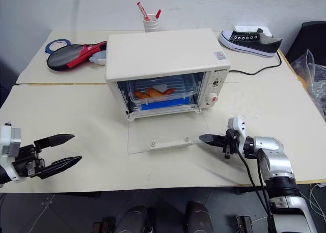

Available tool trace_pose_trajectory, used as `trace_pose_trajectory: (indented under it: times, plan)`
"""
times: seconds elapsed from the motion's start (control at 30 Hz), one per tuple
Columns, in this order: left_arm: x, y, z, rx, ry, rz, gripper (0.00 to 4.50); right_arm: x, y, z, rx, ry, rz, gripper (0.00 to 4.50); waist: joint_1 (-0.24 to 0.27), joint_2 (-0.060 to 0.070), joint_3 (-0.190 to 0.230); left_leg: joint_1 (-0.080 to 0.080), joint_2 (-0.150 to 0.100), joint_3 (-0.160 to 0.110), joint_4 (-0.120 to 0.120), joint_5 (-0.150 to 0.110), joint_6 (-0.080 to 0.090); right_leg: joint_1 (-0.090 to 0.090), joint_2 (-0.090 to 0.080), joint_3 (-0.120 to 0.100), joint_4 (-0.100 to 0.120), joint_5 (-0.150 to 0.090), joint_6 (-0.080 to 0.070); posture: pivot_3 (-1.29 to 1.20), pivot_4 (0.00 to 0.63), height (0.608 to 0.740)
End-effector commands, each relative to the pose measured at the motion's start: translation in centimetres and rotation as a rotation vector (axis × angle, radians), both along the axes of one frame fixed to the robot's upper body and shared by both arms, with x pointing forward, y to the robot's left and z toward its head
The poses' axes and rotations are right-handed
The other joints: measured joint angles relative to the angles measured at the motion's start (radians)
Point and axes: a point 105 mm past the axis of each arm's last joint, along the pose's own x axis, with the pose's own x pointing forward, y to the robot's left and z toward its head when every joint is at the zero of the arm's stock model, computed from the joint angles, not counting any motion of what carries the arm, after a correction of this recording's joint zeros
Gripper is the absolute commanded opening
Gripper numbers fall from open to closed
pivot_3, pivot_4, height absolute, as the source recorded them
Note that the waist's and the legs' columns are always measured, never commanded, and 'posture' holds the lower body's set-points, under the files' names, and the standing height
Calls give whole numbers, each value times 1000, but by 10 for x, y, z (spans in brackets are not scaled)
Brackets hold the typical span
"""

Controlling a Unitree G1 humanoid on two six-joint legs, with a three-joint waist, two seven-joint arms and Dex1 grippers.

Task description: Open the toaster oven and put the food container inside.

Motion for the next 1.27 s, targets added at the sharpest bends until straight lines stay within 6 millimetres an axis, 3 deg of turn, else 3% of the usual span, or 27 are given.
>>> trace_pose_trajectory:
  times: [0.03,0.17,0.33,0.53,0.57,0.63,0.77,1.0,1.13,1.27]
  plan:
    - [-5,-4,15,-53,-42,25,4478,-7,2,35,84,-27,17,0,0,0,0,0,0,0,0,0,0,0,0,0,0,0,0,0,150,740]
    - [-4,0,17,-71,-60,65,4478,-9,6,58,152,-64,1,0,0,1,0,0,0,0,0,-1,-1,0,0,1,0,0,0,0,150,740]
    - [5,-9,19,-84,-107,62,4478,9,14,99,319,-138,-62,0,-1,1,1,0,0,0,0,-1,-1,-1,0,0,1,0,0,0,150,740]
    - [6,-20,0,-28,-119,17,4478,22,15,112,350,-190,-141,0,0,1,1,-1,0,3,-2,-1,0,-3,1,0,0,0,0,0,150,740]
    - [6,-22,-4,-15,-131,9,4494,20,13,113,335,-224,-153,167,1,1,1,-2,-1,3,-2,-2,0,-3,1,0,0,0,0,0,150,740]
    - [8,-23,-9,24,-161,7,4500,6,13,102,230,-278,-117,566,6,1,1,-2,-1,4,-2,-2,1,-3,0,0,-1,0,0,0,150,740]
    - [8,-25,-20,84,-163,2,4500,-37,12,52,-30,-337,44,1961,15,0,0,-2,-1,4,-2,-2,1,-3,1,0,-2,0,0,0,150,740]
    - [0,-25,-47,175,-180,49,4500,-52,-26,11,-108,-363,-98,4313,-9,0,0,2,0,7,-2,-2,2,-1,1,3,-1,2,2,0,150,740]
    - [10,-3,-47,230,-217,129,4500,-55,-38,4,-114,-352,-162,4461,0,0,0,2,0,6,-2,-2,2,-2,1,2,-1,1,1,0,150,740]
    - [16,-1,-41,204,-256,137,4500,-60,-32,1,-91,-348,-169,4461,4,0,0,2,0,5,-1,-2,2,-1,0,2,-2,1,1,0,150,740]
